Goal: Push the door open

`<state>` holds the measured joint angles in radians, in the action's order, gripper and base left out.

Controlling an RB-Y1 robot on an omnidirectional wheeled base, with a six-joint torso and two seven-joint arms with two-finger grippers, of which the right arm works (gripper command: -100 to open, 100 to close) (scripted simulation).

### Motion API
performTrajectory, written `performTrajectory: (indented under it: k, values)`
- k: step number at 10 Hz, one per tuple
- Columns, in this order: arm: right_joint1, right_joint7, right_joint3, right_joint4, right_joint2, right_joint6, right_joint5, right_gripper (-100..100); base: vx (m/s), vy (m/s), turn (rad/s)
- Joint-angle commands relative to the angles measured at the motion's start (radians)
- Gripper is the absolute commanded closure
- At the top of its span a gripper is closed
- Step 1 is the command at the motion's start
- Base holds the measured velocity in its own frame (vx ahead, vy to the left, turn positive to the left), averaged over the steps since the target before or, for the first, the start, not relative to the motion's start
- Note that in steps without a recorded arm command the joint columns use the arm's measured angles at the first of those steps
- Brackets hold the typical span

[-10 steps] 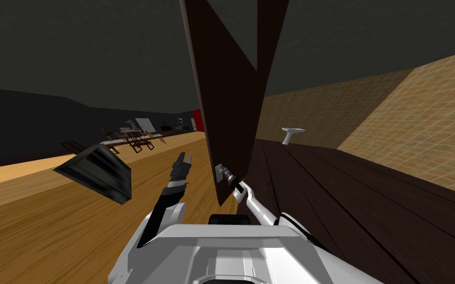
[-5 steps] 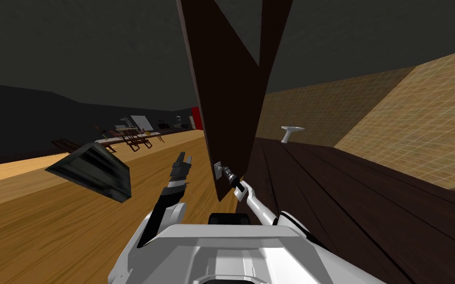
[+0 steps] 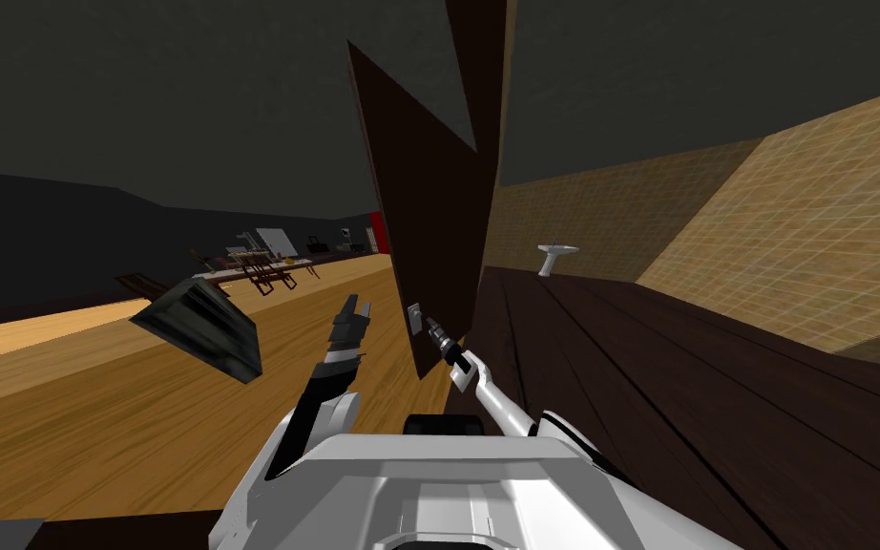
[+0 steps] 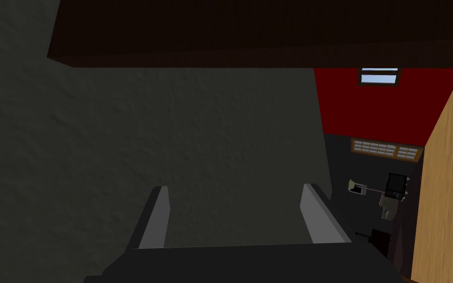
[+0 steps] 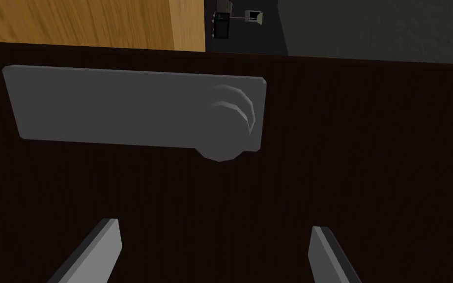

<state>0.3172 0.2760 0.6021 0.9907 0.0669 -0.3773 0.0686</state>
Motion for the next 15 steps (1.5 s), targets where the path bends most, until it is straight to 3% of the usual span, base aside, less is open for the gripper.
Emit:
performTrajectory:
  k: [1, 4, 10, 11, 15]
  values:
    - [0.001, 0.010, 0.008, -0.003, -0.010, -0.004, -0.003, -100, -0.174, -0.104, -0.008]
    - [0.004, 0.002, -0.003, -0.014, -0.001, -0.010, -0.002, -100, 0.055, 0.064, 0.020]
    - [0.004, -0.009, -0.017, -0.024, -0.013, -0.019, -0.002, -100, 0.159, 0.123, 0.019]
    - [0.004, -0.009, -0.017, -0.024, -0.013, -0.019, -0.002, 100, -0.009, -0.006, -0.003]
    - [0.004, -0.009, -0.017, -0.024, -0.013, -0.019, -0.002, 100, -0.018, -0.015, -0.001]
